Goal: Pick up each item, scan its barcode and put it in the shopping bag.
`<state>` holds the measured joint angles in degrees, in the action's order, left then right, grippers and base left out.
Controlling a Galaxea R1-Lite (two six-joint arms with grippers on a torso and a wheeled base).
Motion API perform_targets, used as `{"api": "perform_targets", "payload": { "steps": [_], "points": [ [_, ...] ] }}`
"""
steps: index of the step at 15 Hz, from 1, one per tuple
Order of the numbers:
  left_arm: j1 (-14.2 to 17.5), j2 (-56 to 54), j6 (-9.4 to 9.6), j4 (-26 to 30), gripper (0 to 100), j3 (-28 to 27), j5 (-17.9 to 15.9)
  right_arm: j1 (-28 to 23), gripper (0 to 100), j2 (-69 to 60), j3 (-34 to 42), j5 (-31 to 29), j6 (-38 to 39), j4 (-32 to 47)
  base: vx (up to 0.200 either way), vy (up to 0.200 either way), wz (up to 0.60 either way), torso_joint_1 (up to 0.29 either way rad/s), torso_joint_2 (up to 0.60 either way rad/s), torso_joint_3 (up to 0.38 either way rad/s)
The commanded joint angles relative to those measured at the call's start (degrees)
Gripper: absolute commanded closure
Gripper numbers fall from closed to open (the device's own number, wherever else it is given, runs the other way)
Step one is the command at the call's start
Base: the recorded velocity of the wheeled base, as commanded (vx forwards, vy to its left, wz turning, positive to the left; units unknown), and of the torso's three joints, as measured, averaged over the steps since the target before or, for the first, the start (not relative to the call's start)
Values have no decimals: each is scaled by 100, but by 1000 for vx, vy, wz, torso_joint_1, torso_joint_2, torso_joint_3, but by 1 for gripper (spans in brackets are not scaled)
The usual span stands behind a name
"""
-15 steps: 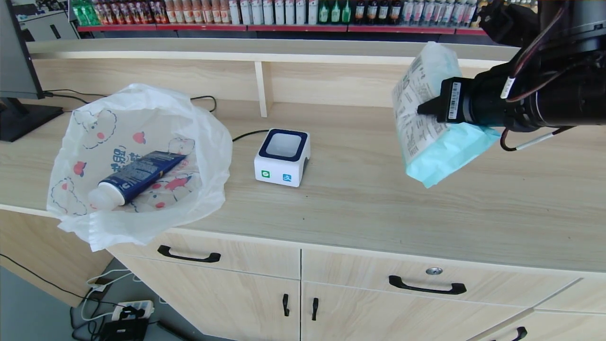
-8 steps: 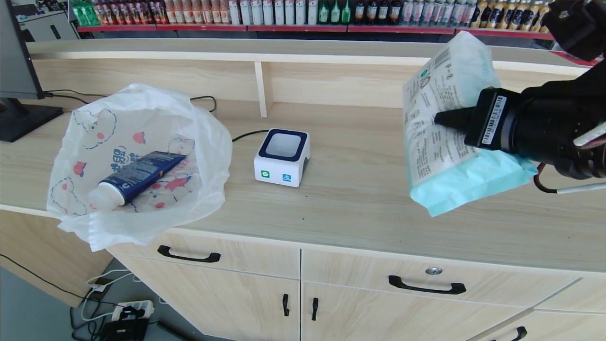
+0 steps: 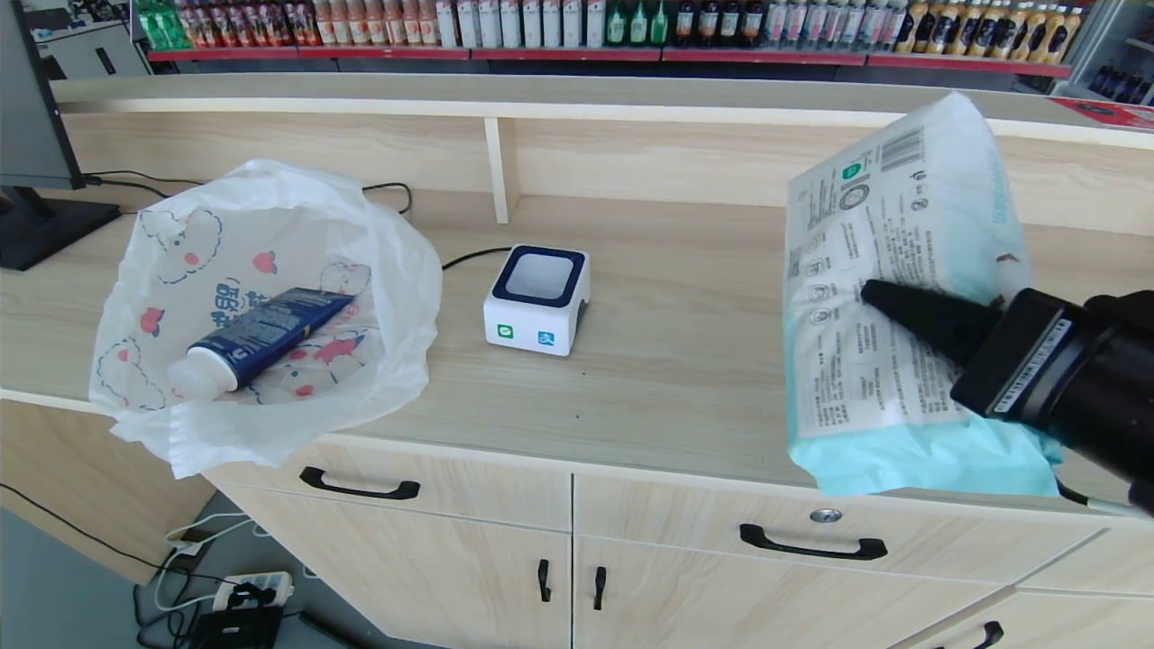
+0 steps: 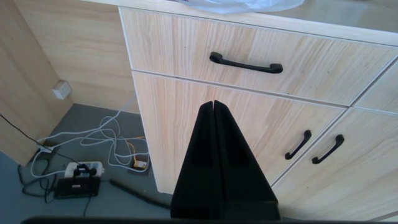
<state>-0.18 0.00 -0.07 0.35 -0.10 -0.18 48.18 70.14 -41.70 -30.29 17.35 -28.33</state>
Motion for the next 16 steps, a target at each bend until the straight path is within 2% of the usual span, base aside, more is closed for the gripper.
{"api": "perform_targets", "payload": {
  "steps": [1, 5, 8, 13, 16],
  "points": [
    [1, 0, -1, 0, 100, 1, 1, 306, 100, -221, 602, 24, 6, -533, 0, 0, 0, 0, 0, 0],
    [1, 0, 16, 0, 100, 1, 1, 763, 100, -185, 1288, 50, 58, -1438, 0, 0, 0, 0, 0, 0],
    [1, 0, 7, 0, 100, 1, 1, 1370, 100, 113, 1305, 50, 673, -1693, 0, 0, 0, 0, 0, 0],
    [1, 0, -1, 0, 100, 1, 1, 1765, 100, 377, 1463, 252, 849, -2080, 0, 0, 0, 0, 0, 0],
    [1, 0, 7, 0, 100, 1, 1, 1783, 100, 439, 1630, 542, 867, -2309, 0, 0, 0, 0, 0, 0]
  ]
}}
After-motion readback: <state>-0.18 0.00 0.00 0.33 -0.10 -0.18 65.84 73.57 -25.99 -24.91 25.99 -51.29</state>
